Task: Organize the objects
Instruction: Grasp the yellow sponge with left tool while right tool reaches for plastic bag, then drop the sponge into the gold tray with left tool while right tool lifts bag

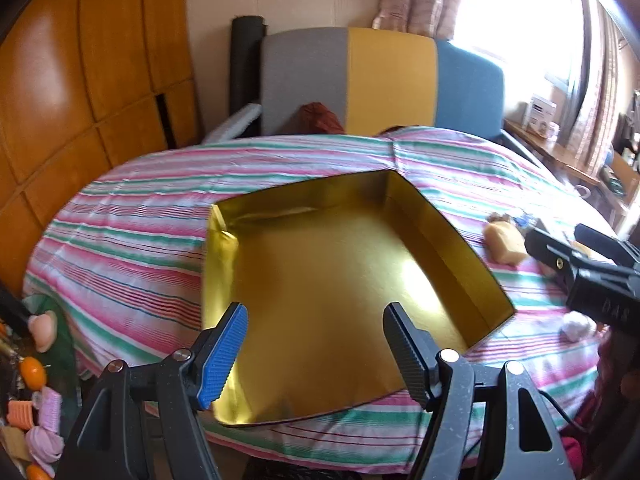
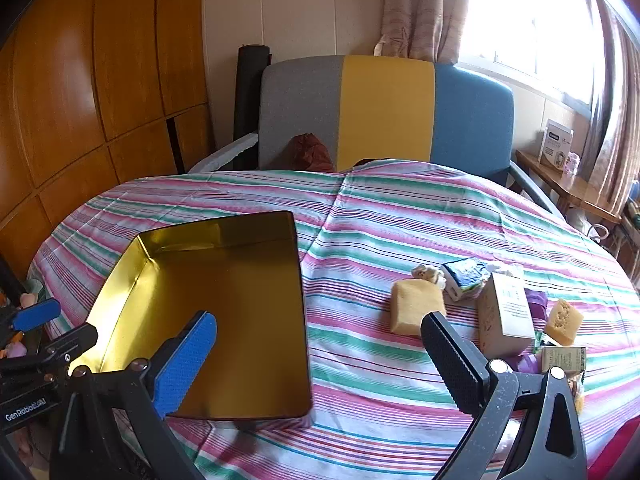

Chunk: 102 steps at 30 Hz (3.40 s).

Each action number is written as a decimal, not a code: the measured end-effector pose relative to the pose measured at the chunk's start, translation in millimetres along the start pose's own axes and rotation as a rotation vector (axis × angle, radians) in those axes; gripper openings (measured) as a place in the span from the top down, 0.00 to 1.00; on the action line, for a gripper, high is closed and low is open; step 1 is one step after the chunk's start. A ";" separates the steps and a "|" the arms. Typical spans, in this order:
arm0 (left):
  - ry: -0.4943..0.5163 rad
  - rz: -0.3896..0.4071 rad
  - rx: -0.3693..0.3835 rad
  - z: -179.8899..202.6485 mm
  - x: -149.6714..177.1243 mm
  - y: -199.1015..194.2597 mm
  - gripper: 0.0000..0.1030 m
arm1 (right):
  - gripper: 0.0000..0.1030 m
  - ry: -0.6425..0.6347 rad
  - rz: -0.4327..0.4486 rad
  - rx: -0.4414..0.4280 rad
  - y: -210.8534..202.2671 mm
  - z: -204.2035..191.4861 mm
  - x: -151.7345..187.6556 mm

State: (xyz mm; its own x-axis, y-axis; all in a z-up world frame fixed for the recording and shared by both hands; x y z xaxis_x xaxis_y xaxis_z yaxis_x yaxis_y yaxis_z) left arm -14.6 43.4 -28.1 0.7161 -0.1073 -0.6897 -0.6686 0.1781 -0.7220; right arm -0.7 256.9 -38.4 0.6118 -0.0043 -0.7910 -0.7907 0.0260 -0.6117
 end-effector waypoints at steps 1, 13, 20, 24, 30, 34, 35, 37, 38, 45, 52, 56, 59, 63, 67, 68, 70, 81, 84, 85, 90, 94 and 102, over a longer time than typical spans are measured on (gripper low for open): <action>-0.009 -0.021 0.035 0.9 -0.3 1.3 0.31 | 0.00 0.015 -0.004 -0.002 -1.0 6.0 -0.4; 0.071 -0.105 0.287 48.0 -14.1 13.4 0.31 | 0.00 0.302 0.003 0.180 -36.0 159.3 4.3; 0.158 -0.173 0.352 97.1 -44.8 25.2 0.31 | 0.00 0.440 0.019 0.262 -40.8 236.7 18.4; 0.207 -0.216 0.377 137.5 -64.2 44.4 0.31 | 0.00 0.504 0.031 0.228 -36.7 256.2 35.7; 0.266 -0.294 0.353 193.1 -77.0 93.5 0.31 | 0.00 0.611 0.053 0.149 -36.0 271.3 45.9; 0.277 -0.371 0.327 225.1 -78.2 135.5 0.31 | 0.00 0.612 0.053 0.122 -34.4 271.1 45.3; 0.275 -0.381 0.322 230.7 -78.7 143.1 0.31 | 0.00 0.605 0.049 0.115 -33.1 269.9 44.5; 0.269 -0.401 0.311 241.1 -78.4 158.8 0.29 | 0.00 0.594 0.042 0.104 -30.5 268.1 43.7; 0.269 -0.416 0.295 246.0 -78.3 166.9 0.29 | 0.00 0.590 0.039 0.096 -29.4 267.2 43.1; 0.262 -0.480 0.251 266.6 -74.6 205.6 0.29 | 0.00 0.598 0.033 0.073 -27.5 267.8 44.5; 0.268 -0.444 0.260 260.1 -70.2 206.2 0.43 | 0.00 0.580 0.015 0.080 -23.6 265.1 43.1; 0.270 -0.386 0.306 250.3 -69.0 174.4 0.43 | 0.00 0.588 0.011 0.089 -23.1 266.7 43.9; 0.268 -0.352 0.354 241.9 -63.6 147.0 0.43 | 0.00 0.613 0.011 0.092 -23.7 271.1 46.4; 0.271 -0.308 0.394 226.7 -54.7 109.6 0.43 | 0.00 0.617 -0.001 0.101 -22.8 271.3 46.7; 0.279 -0.270 0.420 209.9 -51.0 83.4 0.43 | 0.11 0.599 -0.036 0.114 -22.0 266.1 46.8; 0.276 -0.265 0.426 207.3 -50.2 81.0 0.43 | 0.22 0.599 -0.052 0.106 -23.3 262.3 47.8; 0.270 -0.249 0.430 195.8 -50.2 72.5 0.43 | 0.31 0.589 -0.086 0.087 -25.9 250.8 51.3; 0.172 -0.209 0.436 132.0 -50.6 54.2 0.43 | 0.27 0.417 -0.413 0.059 4.2 171.4 89.2; 0.140 -0.209 0.423 107.9 -52.2 55.1 0.43 | 0.27 0.387 -0.478 0.082 15.9 167.6 95.2; 0.127 -0.211 0.420 99.5 -53.0 56.4 0.43 | 0.27 0.377 -0.491 0.084 19.4 166.1 96.1; 0.020 -0.232 0.297 29.2 -64.4 80.2 0.43 | 0.42 0.313 -0.488 0.114 24.0 161.8 94.0; -0.072 -0.247 0.162 -32.8 -76.4 104.9 0.43 | 0.43 0.285 -0.482 0.103 24.3 160.0 92.6; -0.126 -0.250 0.047 -80.6 -89.8 140.4 0.43 | 0.43 0.262 -0.459 0.069 28.3 151.6 90.0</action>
State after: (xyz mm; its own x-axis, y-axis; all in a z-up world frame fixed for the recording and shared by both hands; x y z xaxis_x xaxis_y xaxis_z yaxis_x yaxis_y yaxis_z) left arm -188.9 -0.8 -72.0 0.8790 -0.0315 -0.4757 -0.4599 0.2072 -0.8635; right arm 35.5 408.8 -125.0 0.8614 -0.2802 -0.4237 -0.4338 0.0281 -0.9006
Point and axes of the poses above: each gripper's, at about its wrist camera, not at the fingertips, and y roughly the way its jaws point, z to its right, x to its underside, the point moved 1 cm from there along y, roughly the way its jaws point, and after that the axes turned 3 degrees about -y, right-handed, at the moved point
